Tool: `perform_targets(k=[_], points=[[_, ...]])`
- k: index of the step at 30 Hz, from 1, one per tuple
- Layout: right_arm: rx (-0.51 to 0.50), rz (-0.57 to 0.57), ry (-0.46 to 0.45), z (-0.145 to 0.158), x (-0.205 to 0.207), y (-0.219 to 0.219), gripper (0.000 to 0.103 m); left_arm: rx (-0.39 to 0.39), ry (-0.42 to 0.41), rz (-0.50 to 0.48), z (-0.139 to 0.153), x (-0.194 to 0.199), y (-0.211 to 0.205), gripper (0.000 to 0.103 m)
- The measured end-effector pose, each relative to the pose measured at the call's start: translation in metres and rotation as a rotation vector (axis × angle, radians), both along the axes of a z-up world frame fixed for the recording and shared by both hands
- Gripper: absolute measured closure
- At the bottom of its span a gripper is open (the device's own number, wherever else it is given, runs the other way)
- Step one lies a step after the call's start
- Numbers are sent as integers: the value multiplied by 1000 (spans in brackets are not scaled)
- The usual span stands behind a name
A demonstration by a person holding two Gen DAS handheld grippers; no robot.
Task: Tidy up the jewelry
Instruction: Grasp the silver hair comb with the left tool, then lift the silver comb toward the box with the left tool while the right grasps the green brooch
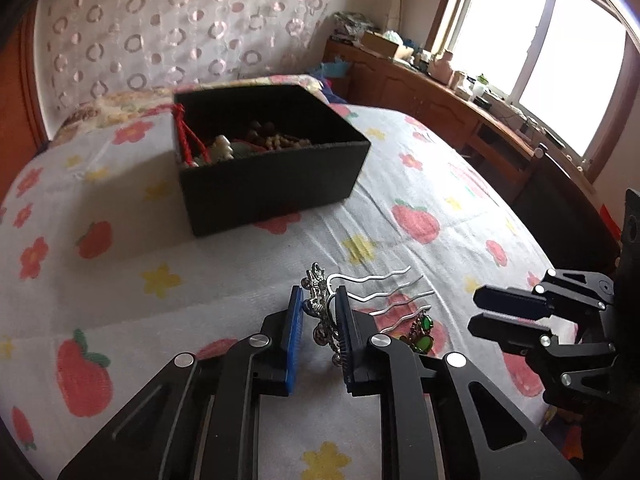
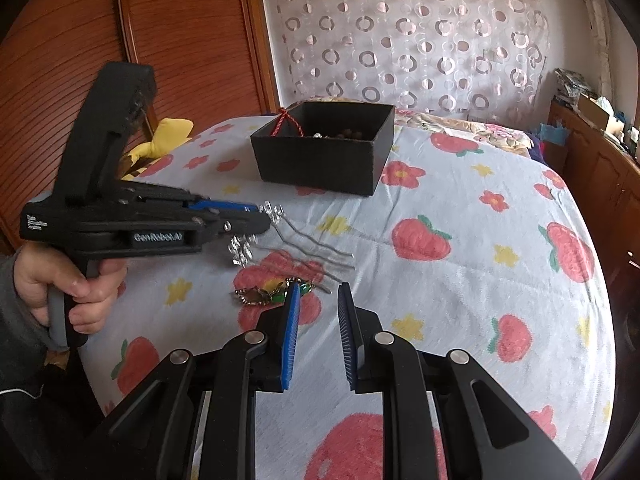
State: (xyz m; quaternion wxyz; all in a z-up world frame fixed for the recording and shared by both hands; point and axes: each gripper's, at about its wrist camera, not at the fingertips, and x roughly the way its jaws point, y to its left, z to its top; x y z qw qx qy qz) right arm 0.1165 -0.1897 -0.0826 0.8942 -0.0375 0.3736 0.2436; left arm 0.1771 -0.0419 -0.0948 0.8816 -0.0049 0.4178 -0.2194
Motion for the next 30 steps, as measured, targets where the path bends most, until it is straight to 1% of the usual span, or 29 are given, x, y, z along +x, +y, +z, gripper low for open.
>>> perform_targets(k=[3, 9, 12, 15, 18, 24, 27, 28, 29, 30], points=[[3, 9, 13, -4, 1, 4, 80, -1, -43, 20, 11, -5, 6, 90], [20, 32, 29, -4, 3, 16, 71, 11, -106, 56, 27, -12, 19, 92], [12, 20, 60, -7, 8, 20, 65, 0, -123, 72, 31, -15, 27, 93], [7, 10, 87, -11, 13, 21, 65, -23, -135, 91, 33, -18, 36, 94], [22, 16, 108, -11, 18, 24, 65, -27, -142, 99, 33, -19, 39, 94], [-26, 34, 108, -15, 26, 40, 64, -35, -178, 115, 40, -26, 46, 95], [-47, 42, 101, -14, 26, 46, 67, -37, -198, 122, 45, -30, 49, 95], [-62, 42, 95, -14, 26, 49, 74, -37, -202, 124, 46, -32, 50, 95], [-75, 41, 89, -14, 25, 50, 78, -38, -207, 127, 48, -32, 51, 94], [-86, 42, 83, -14, 25, 51, 86, -39, -210, 130, 49, -33, 52, 95]])
